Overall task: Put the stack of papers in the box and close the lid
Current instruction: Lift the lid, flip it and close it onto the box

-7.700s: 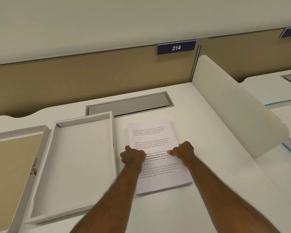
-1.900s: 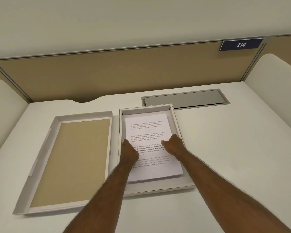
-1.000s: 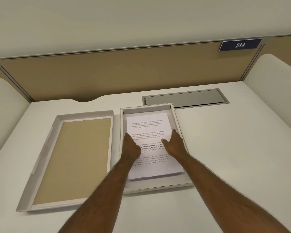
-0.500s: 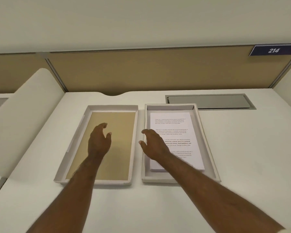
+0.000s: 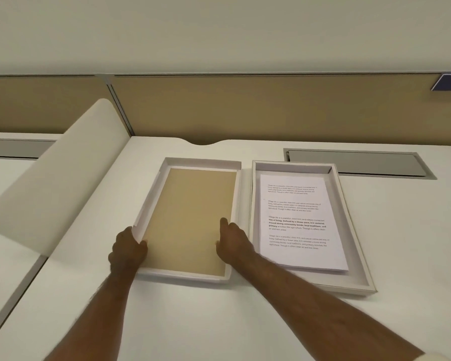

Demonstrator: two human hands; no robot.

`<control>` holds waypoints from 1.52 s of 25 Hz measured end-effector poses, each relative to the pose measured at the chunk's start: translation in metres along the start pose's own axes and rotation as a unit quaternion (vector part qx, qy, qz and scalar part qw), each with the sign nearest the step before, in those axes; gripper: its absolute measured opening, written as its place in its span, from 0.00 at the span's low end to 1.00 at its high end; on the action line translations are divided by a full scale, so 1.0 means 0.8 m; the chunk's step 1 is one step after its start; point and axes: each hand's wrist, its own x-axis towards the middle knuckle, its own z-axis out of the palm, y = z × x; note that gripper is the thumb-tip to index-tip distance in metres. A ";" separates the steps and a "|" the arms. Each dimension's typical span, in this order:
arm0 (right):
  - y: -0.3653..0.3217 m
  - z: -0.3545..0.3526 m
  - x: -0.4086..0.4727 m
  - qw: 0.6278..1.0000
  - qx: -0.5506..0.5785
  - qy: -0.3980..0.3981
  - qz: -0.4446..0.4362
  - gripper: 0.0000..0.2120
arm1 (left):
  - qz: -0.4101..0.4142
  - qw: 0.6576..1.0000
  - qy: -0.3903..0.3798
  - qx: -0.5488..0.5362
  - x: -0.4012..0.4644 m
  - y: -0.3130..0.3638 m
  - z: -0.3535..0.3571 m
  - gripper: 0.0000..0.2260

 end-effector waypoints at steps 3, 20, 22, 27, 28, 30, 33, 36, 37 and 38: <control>0.001 0.003 0.004 0.999 -0.021 0.047 0.004 0.22 | -0.006 1.000 0.007 -0.012 0.000 0.000 0.002 0.23; 0.034 -0.040 0.038 0.977 0.133 0.166 0.028 0.23 | 0.014 0.966 0.113 -0.233 0.023 0.009 -0.012 0.17; 0.036 -0.075 0.043 0.952 0.190 0.238 0.036 0.27 | 0.003 0.920 0.087 -0.382 0.024 0.037 -0.026 0.16; 0.050 -0.173 0.042 0.892 0.241 0.381 0.004 0.24 | 0.079 0.797 -0.160 -0.577 0.012 0.117 -0.070 0.17; 0.054 -0.187 0.038 0.886 0.241 0.397 -0.006 0.24 | 0.111 0.782 -0.192 -0.582 0.004 0.133 -0.076 0.16; 0.065 -0.213 0.031 0.876 0.237 0.419 -0.018 0.24 | 0.164 0.748 -0.229 -0.600 -0.009 0.161 -0.081 0.17; 0.083 -0.243 0.021 0.879 0.223 0.420 -0.025 0.21 | 0.210 0.717 -0.251 -0.616 -0.028 0.194 -0.084 0.18; 0.086 -0.263 0.008 0.883 0.206 0.421 -0.034 0.16 | 0.246 0.707 -0.237 -0.619 -0.055 0.228 -0.078 0.15; 0.080 -0.267 0.002 0.881 0.196 0.426 -0.054 0.15 | 0.252 0.709 -0.222 -0.621 -0.067 0.241 -0.072 0.15; 0.070 -0.271 -0.004 0.880 0.189 0.428 -0.080 0.14 | 0.256 0.716 -0.199 -0.619 -0.080 0.254 -0.066 0.16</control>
